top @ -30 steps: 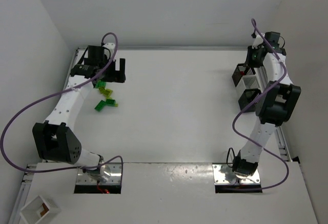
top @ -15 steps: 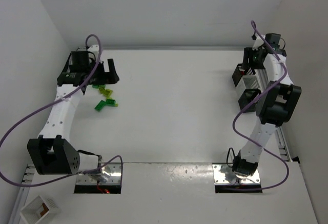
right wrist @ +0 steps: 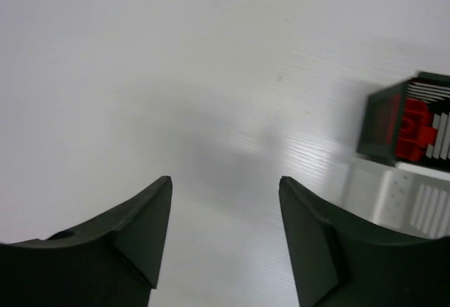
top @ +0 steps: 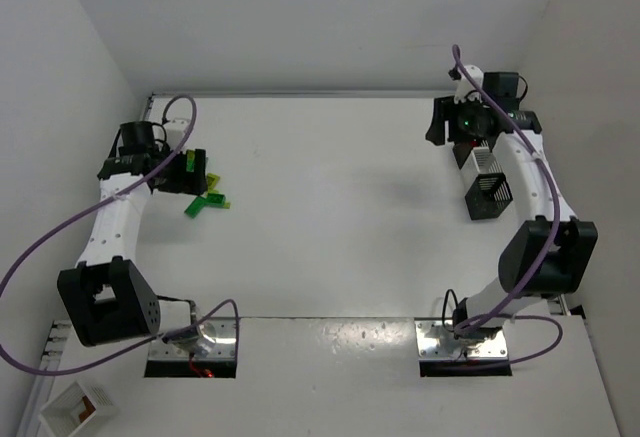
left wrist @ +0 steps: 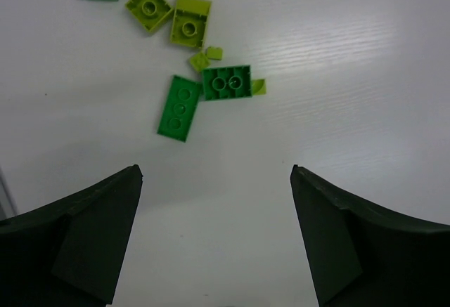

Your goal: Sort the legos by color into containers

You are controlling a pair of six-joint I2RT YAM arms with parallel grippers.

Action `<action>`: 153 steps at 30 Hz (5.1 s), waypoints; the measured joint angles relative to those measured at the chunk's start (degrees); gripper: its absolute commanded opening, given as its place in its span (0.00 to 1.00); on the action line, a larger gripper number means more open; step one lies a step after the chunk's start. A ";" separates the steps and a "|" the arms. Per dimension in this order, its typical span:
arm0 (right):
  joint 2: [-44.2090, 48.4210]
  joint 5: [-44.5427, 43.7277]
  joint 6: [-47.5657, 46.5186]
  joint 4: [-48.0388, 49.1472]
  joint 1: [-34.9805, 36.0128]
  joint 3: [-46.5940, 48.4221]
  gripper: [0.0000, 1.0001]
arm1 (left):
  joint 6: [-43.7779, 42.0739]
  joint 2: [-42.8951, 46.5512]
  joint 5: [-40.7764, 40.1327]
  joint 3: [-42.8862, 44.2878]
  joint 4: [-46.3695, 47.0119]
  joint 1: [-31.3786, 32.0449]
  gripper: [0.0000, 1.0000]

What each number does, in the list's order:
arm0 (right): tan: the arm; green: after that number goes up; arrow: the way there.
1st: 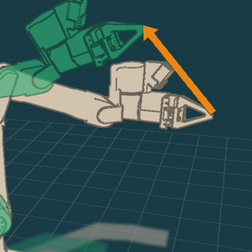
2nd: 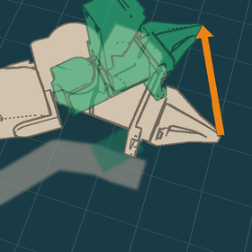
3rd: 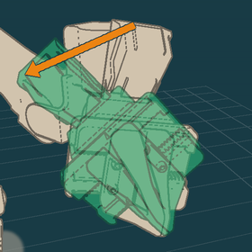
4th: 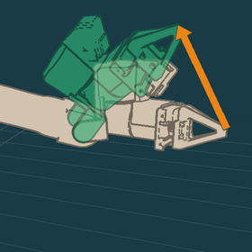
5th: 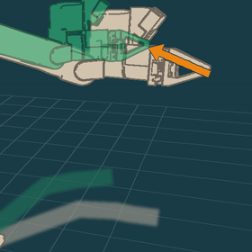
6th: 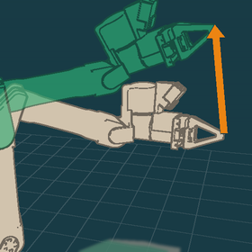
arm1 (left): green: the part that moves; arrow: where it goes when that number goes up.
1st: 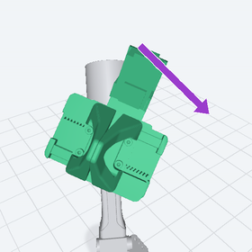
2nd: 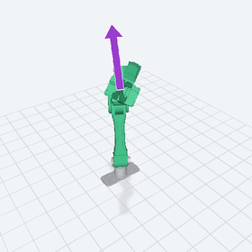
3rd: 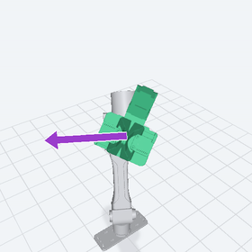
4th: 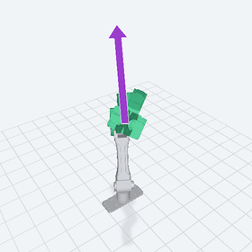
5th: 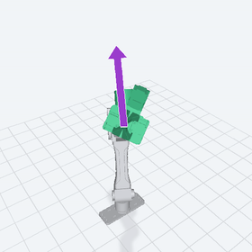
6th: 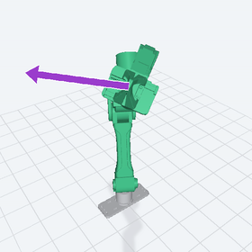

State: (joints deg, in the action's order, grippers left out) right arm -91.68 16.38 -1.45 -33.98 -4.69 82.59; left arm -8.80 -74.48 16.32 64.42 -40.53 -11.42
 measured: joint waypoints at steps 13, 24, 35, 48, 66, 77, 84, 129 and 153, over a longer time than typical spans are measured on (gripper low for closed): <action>1.75 3.10 2.38 2.67 13.46 -11.78 0.57 | -10.64 -10.93 -7.21 -3.98 3.96 -1.73 0.85; 1.62 1.66 2.78 3.96 15.06 -11.78 0.57 | -15.08 -21.51 -8.24 -3.96 6.58 -1.73 0.68; 0.70 1.33 2.80 3.89 15.72 -11.76 0.57 | -15.63 -27.69 -8.90 -2.38 8.44 -1.51 0.55; -0.11 11.37 5.16 3.67 15.72 -11.69 0.64 | -15.85 -28.30 -9.66 -2.12 9.70 -0.28 0.24; 0.39 36.24 22.88 8.72 19.10 -14.36 0.72 | -17.14 9.70 12.09 -6.10 4.94 10.58 0.24; -4.02 40.81 28.13 13.03 24.30 -9.49 0.74 | -7.93 3.65 13.97 -1.07 5.46 33.33 0.24; -8.11 40.98 28.83 13.35 28.39 -6.78 0.73 | -6.10 0.11 13.64 1.09 5.90 35.89 0.24; -6.91 6.19 7.96 -7.67 12.72 2.05 0.00 | 3.45 11.56 -2.73 -5.64 10.54 33.86 1.00; -5.20 -8.37 -14.36 -25.33 -21.90 9.94 0.00 | 6.32 13.46 -8.87 -6.67 11.96 31.21 1.00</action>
State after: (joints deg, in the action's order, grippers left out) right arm -96.88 8.01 -15.81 -59.31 -26.59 92.53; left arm -2.48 -61.01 7.44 57.76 -28.58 19.79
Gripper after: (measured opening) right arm 0.188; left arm 0.995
